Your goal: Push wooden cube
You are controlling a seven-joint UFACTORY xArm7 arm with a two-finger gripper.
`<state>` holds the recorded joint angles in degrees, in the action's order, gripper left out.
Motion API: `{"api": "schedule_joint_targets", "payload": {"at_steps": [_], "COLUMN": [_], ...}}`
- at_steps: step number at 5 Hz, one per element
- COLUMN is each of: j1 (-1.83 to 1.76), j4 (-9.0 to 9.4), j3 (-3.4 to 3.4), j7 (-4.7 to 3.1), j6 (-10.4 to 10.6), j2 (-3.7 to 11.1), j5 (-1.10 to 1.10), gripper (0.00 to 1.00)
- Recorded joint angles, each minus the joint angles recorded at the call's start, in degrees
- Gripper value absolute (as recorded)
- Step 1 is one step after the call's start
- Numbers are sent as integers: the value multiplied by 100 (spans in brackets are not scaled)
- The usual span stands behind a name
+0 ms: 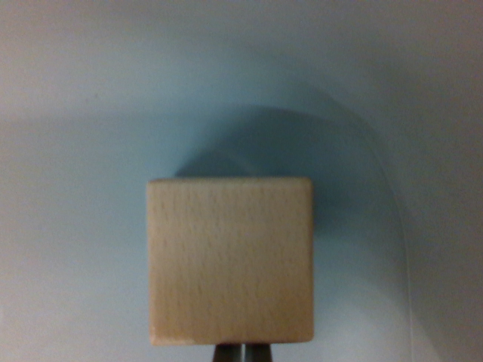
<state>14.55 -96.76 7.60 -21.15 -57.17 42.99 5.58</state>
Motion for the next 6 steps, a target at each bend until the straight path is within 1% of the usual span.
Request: {"api": "schedule_joint_targets", "payload": {"at_steps": [1, 2, 3, 4, 5, 6], "j1": [7, 7, 13, 13, 19, 19], "j4": [-234, -234, -446, -446, -637, -637], "j3": [-27, -27, -51, -51, -72, -72], "j7": [38, 38, 72, 72, 102, 102], "j6": [-100, -100, -190, -190, -271, -271], "j2": [133, 133, 253, 253, 361, 361], "j5": [-6, -6, -12, -12, -17, -17], "gripper": [100, 100, 100, 100, 100, 100]}}
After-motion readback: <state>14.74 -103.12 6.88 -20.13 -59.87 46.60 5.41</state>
